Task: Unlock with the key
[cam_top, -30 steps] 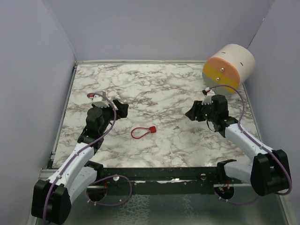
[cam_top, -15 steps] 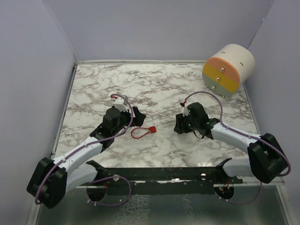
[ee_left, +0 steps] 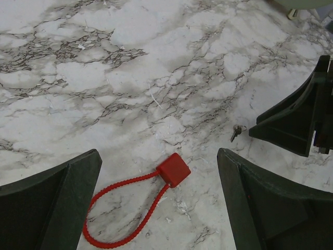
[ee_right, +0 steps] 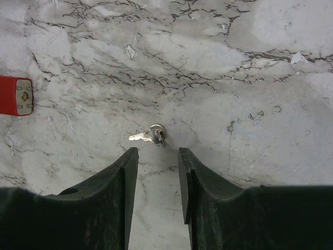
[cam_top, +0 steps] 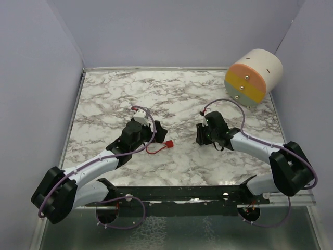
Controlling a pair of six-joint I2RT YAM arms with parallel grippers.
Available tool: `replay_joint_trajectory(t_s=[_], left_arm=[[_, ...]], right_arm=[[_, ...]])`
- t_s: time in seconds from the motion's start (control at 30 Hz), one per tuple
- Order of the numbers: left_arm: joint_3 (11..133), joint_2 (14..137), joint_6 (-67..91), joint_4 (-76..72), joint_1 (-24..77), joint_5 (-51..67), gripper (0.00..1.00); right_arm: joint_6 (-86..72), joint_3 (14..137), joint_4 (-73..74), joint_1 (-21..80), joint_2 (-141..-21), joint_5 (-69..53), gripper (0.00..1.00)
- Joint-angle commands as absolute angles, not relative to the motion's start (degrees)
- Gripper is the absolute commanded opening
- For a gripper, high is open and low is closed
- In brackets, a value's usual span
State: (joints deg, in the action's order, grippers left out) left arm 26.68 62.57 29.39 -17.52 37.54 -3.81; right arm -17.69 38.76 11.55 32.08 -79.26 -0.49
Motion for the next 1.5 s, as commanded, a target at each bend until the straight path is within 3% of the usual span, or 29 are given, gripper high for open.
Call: replay_joint_trajectory(t_s=[0.0,0.7,1.13,1.3,1.47], left_arm=[[28.56,63.66,28.59,-19.49,38.47,-6.13,0.97],[28.03,64.42,27.90,-20.04,39.11,-7.21,0.97],[28.04,65.41,27.39,-20.38,39.07,-7.41,0.97],[28.12,65.99,27.17,-20.83,39.11,-6.78,0.97],[27.92,65.97,26.63,-21.78,39.17,-5.52,0.97]], right_arm=[[-17.01,40.56,10.88,33.00,-81.08,1.13,0.37],[-18.52,42.65,9.75,33.66,-86.79,1.69,0.31],[-18.97,43.41,10.33,33.64,-87.93,2.53,0.17],[-19.01,43.94,10.55,33.66,-88.66,2.50,0.01],[-18.84,42.82,8.80,33.66,-86.10,2.30,0.01]])
